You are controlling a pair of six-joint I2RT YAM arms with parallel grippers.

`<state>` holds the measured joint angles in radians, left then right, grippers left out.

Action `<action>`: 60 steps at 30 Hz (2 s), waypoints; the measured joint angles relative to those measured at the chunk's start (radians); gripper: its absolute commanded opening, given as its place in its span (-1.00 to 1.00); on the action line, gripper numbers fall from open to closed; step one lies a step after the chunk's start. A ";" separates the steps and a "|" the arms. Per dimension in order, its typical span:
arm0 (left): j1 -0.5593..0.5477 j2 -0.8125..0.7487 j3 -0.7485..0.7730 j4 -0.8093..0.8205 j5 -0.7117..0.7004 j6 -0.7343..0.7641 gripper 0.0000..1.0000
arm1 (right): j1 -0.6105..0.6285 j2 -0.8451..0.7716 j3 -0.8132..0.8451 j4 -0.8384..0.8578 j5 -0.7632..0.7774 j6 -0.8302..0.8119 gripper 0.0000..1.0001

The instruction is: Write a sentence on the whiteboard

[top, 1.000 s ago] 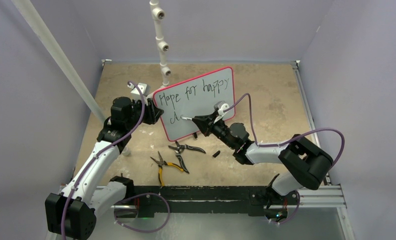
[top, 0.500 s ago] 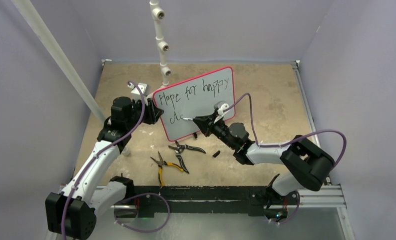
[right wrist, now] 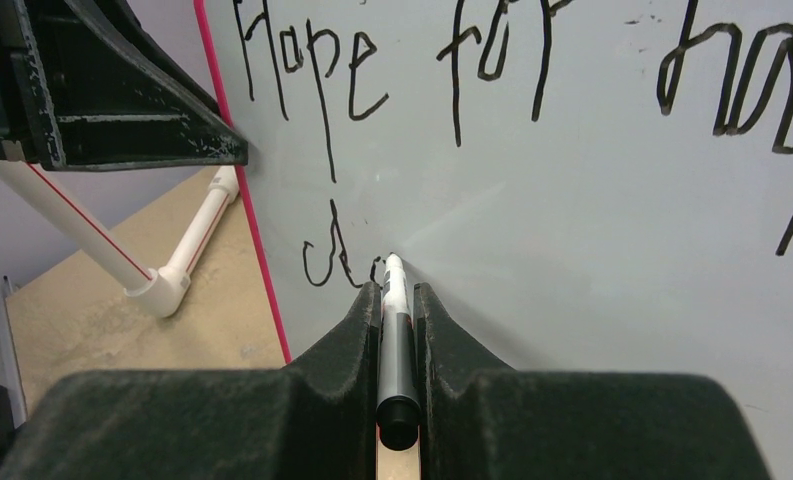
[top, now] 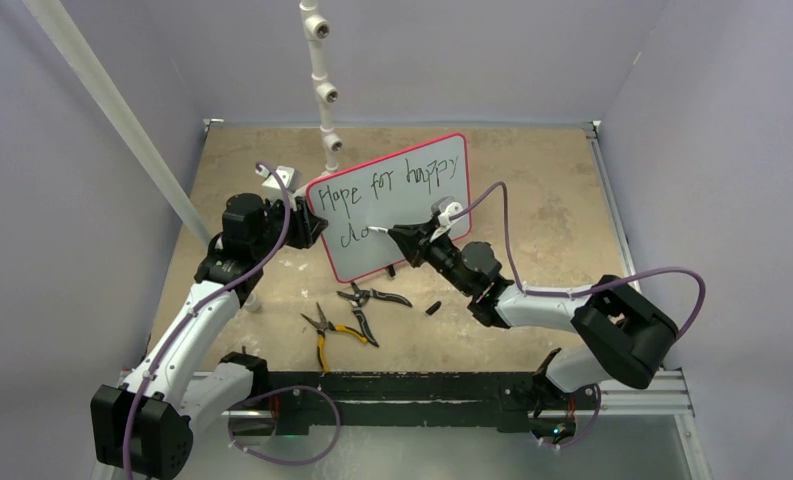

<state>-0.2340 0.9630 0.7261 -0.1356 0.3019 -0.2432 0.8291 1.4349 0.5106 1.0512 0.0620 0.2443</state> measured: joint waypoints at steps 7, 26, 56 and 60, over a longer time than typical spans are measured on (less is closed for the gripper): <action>0.000 0.000 0.000 0.000 0.000 0.000 -0.46 | 0.000 0.000 0.011 0.002 0.000 -0.003 -1.00; 0.000 0.000 0.000 0.000 0.001 0.000 -0.45 | 0.000 0.000 -0.037 0.011 0.026 0.023 -1.00; 0.000 0.000 0.000 0.000 0.009 0.000 -0.45 | -0.001 -0.034 -0.047 -0.002 0.064 0.023 -1.00; 0.000 0.000 0.000 0.000 0.009 0.000 -0.45 | -0.001 -0.037 -0.058 -0.002 0.076 0.026 -1.00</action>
<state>-0.2340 0.9630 0.7261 -0.1360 0.3107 -0.2432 0.8280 1.3983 0.4526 1.0489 0.1383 0.2707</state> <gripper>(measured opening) 0.275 0.133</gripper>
